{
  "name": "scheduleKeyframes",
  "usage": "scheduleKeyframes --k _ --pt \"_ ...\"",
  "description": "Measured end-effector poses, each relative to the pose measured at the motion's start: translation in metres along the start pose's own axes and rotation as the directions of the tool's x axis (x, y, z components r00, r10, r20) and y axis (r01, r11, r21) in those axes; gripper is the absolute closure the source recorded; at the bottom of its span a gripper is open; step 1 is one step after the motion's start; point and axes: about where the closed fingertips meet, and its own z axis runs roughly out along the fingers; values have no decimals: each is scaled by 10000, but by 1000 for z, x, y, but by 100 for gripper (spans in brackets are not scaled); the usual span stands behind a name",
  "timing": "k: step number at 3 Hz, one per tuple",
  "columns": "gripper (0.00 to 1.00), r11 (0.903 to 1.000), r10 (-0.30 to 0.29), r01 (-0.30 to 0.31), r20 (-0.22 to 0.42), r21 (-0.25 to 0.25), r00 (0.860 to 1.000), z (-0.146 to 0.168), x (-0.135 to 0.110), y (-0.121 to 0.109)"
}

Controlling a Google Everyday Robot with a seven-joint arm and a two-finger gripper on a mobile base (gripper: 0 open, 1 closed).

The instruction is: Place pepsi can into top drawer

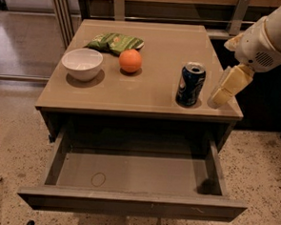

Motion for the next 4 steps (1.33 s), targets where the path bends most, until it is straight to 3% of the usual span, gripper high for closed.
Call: scheduleKeyframes --k 2,4 --pt "0 9997 245 -252 1308 33 9911 25 -19 -30" --pt "3 9940 781 -664 1377 -871 9874 83 -14 -42"
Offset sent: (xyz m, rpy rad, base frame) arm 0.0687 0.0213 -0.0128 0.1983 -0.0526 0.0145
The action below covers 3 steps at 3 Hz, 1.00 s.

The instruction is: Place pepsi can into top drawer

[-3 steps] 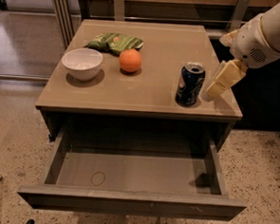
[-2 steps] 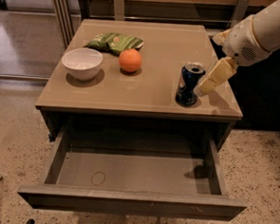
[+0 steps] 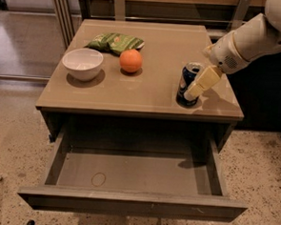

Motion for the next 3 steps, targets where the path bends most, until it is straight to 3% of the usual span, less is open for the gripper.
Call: scheduleKeyframes --k 3 --pt "73 9998 72 -71 18 -204 10000 12 1 -2"
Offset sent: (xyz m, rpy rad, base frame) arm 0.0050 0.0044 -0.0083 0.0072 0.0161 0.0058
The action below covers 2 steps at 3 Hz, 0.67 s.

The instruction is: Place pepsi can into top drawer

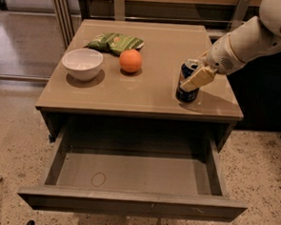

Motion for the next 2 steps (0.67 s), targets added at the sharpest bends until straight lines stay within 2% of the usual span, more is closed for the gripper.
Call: scheduleKeyframes --k 1,2 --pt "100 9995 -296 294 329 70 9990 -8 -8 7" --pt "100 9956 -941 939 838 69 9920 -34 -19 39"
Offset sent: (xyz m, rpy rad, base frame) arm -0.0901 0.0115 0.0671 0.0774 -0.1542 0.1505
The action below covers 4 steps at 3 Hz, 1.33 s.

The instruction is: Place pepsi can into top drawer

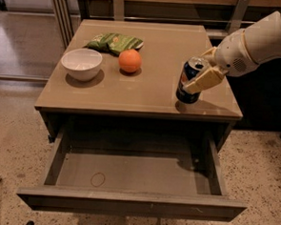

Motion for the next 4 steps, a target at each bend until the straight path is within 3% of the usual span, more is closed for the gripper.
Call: scheduleKeyframes --k 1,2,4 --pt "100 9988 -191 204 297 -453 9994 -32 -4 52" --pt "100 9934 130 -106 204 -1141 9997 -49 3 91" --pt "100 9918 20 6 199 -1275 9998 -40 11 105"
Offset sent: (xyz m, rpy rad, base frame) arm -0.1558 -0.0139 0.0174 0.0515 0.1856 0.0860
